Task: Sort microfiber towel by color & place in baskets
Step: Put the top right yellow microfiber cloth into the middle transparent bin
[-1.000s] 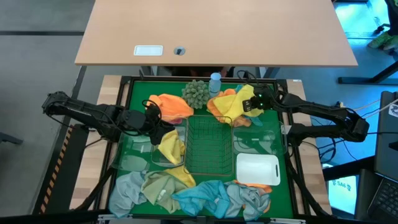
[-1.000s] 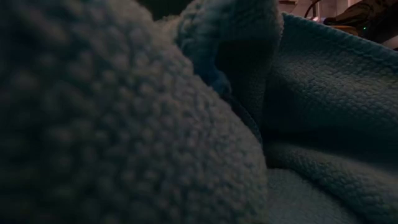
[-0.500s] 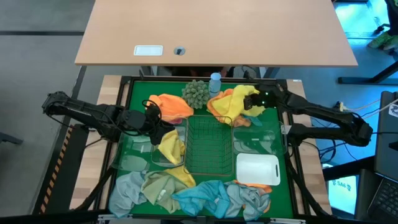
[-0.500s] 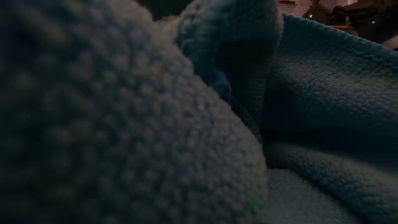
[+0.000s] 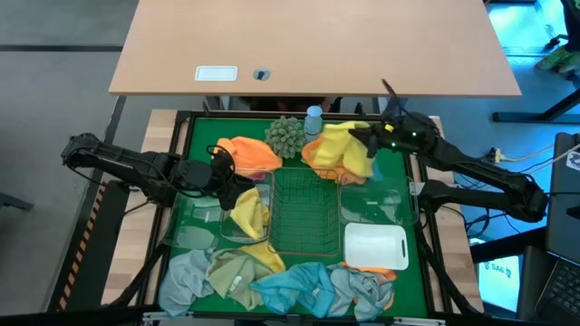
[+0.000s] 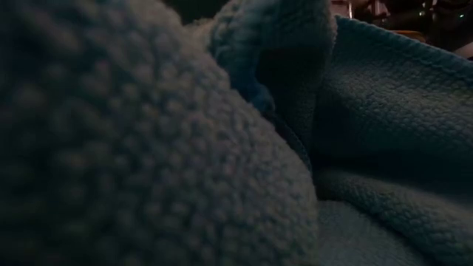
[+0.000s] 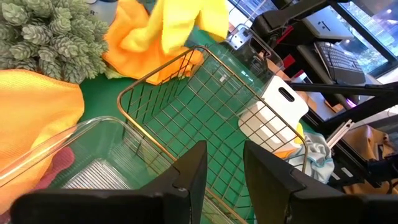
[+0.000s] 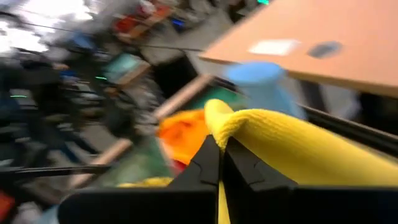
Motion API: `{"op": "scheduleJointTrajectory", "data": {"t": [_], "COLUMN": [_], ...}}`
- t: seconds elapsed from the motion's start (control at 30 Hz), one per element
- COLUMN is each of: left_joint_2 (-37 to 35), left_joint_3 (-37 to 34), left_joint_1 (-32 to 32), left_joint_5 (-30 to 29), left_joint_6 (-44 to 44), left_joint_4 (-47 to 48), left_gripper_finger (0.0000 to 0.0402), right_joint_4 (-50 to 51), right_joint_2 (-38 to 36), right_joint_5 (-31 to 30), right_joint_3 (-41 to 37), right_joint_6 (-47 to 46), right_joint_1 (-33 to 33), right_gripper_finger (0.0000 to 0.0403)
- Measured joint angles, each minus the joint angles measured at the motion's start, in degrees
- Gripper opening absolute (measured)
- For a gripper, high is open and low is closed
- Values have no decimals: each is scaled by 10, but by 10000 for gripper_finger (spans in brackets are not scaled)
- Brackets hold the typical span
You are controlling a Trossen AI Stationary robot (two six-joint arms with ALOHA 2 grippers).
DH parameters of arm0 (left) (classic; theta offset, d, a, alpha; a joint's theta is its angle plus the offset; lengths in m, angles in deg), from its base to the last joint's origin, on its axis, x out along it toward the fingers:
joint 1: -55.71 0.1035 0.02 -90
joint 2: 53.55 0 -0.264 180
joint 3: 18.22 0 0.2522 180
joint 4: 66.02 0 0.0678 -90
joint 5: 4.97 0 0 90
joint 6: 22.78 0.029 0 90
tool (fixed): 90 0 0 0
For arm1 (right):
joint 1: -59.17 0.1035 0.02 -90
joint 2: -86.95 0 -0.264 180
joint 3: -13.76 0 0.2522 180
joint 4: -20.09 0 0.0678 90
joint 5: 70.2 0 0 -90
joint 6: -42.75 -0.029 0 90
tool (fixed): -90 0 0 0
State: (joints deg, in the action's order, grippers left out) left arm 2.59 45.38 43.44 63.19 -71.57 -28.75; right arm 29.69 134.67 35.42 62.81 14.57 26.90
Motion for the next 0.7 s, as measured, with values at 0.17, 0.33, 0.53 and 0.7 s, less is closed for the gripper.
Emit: {"op": "scheduleJointTrajectory", "data": {"t": [0.17, 0.33, 0.53, 0.7], "left_joint_2": [0, 0, 0, 0], "left_joint_3": [0, 0, 0, 0], "left_joint_1": [0, 0, 0, 0], "left_joint_5": [0, 0, 0, -1], "left_joint_6": [0, 0, 0, 0], "left_joint_4": [0, 0, 0, 0], "left_gripper_finger": [99, 99, 99, 99], "right_joint_4": [-73, -138, -226, -280], "right_joint_2": [0, 0, 12, 39], "right_joint_5": [79, 100, 120, 119], "right_joint_3": [0, 0, 0, 8], "right_joint_6": [-13, -48, -91, -92], "right_joint_1": [0, 0, 14, 68], "right_gripper_finger": [2, 2, 2, 2]}}
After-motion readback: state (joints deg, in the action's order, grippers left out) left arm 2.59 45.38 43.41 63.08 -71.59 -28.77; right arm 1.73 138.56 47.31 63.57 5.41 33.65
